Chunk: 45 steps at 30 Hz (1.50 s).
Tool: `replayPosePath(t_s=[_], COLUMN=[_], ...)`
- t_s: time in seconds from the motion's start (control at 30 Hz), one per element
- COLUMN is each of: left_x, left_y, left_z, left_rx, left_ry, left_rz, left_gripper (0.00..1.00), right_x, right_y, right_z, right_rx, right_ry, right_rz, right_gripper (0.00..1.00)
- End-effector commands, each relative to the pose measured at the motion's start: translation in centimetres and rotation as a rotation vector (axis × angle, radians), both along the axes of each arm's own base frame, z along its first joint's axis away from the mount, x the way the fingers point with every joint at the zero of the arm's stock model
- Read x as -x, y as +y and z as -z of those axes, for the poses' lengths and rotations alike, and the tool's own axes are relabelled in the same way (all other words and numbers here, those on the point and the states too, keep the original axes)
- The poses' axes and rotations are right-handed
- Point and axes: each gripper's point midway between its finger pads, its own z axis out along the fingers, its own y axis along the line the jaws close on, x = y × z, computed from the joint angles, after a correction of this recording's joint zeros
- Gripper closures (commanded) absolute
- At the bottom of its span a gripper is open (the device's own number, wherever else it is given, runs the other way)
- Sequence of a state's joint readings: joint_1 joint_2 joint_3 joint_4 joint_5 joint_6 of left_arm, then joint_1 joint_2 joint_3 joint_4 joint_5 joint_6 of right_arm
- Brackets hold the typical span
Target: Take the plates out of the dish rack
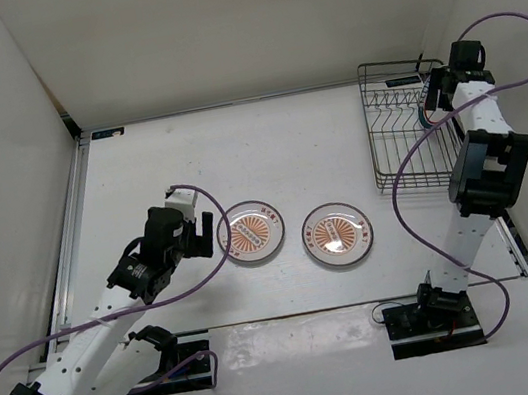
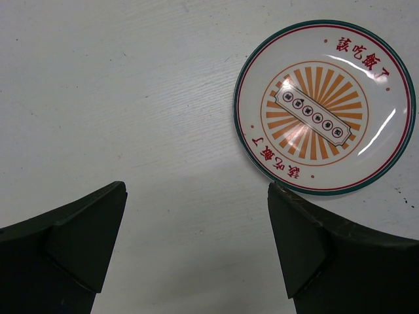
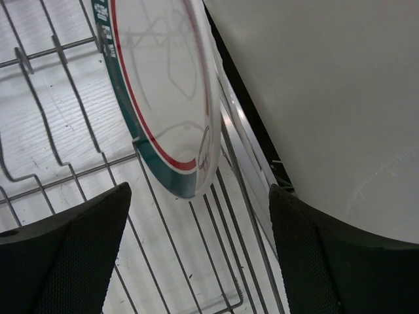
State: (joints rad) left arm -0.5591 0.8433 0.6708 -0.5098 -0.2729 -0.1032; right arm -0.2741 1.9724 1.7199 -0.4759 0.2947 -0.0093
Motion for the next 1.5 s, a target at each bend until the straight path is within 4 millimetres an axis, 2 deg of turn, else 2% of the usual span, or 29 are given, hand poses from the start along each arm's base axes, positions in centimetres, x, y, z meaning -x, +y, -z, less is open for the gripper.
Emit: replayPosePath(t_s=[0.0, 0.13, 0.2, 0.23, 0.37, 0.53, 0.67, 0.77, 0.87, 0.97, 1.0, 1.2, 1.23, 1.3, 1.47], left_x=[-0.4, -0.4, -0.4, -0.4, -0.4, -0.4, -0.4, -0.4, -0.4, -0.4, -0.4, -0.5, -0.4, -0.5, -0.4], left_y=[-0.5, -0.3, -0.4, -0.3, -0.3, -0.3, -0.2, -0.2, -0.2, -0.3, -0.2, -0.2, -0.2, -0.1, -0.2], left_z=[-1.9, -2.1, -2.1, -1.9, -1.7, -1.8, -1.8, -1.9, -1.9, -2.0, -2.0, -2.1, -2.1, -2.1, -2.1], left_rx=[0.026, 0.023, 0.021, 0.015, 0.009, 0.006, 0.004, 0.003, 0.003, 0.003, 0.004, 0.005, 0.006, 0.003, 0.005], left_ry=[-0.035, -0.043, -0.044, -0.036, -0.027, -0.033, -0.031, -0.032, -0.031, -0.034, -0.034, -0.040, -0.040, -0.038, -0.038], left_rz=[0.015, 0.006, 0.010, 0.007, 0.011, 0.011, 0.006, 0.009, 0.009, 0.011, 0.009, 0.005, 0.006, 0.004, 0.009], left_gripper=[0.00, 0.00, 0.00, 0.00, 0.00, 0.00, 0.00, 0.00, 0.00, 0.00, 0.00, 0.00, 0.00, 0.00, 0.00], right_x=[-1.6, -2.4, -2.9, -3.1, -3.7, -4.7, -5.2, -5.3, -5.3, -5.5, -5.5, -5.6, -5.6, -5.6, -5.3], right_y=[-1.6, -2.2, -2.4, -2.4, -2.3, -1.9, -1.8, -1.8, -1.8, -1.4, -1.2, -1.1, -1.0, -1.2, -1.2], right_z=[-2.2, -0.5, -0.8, 0.2, 0.9, 0.8, 0.8, 0.6, 0.5, 0.5, 0.3, -1.1, -2.1, -2.7, -7.3], right_rx=[0.003, -0.009, -0.012, -0.017, -0.034, -0.051, -0.052, -0.054, -0.059, -0.073, -0.073, -0.062, -0.072, -0.061, -0.053], right_ry=[-0.075, -0.061, -0.076, -0.061, -0.060, -0.081, -0.093, -0.099, -0.100, -0.107, -0.110, -0.135, -0.164, -0.176, -0.265], right_rz=[0.000, -0.001, -0.006, -0.007, -0.018, -0.046, -0.051, -0.049, -0.055, -0.064, -0.068, -0.070, -0.052, -0.038, -0.010], right_gripper=[0.14, 0.23, 0.27, 0.32, 0.41, 0.53, 0.69, 0.70, 0.78, 0.94, 1.00, 1.00, 1.00, 1.00, 1.00])
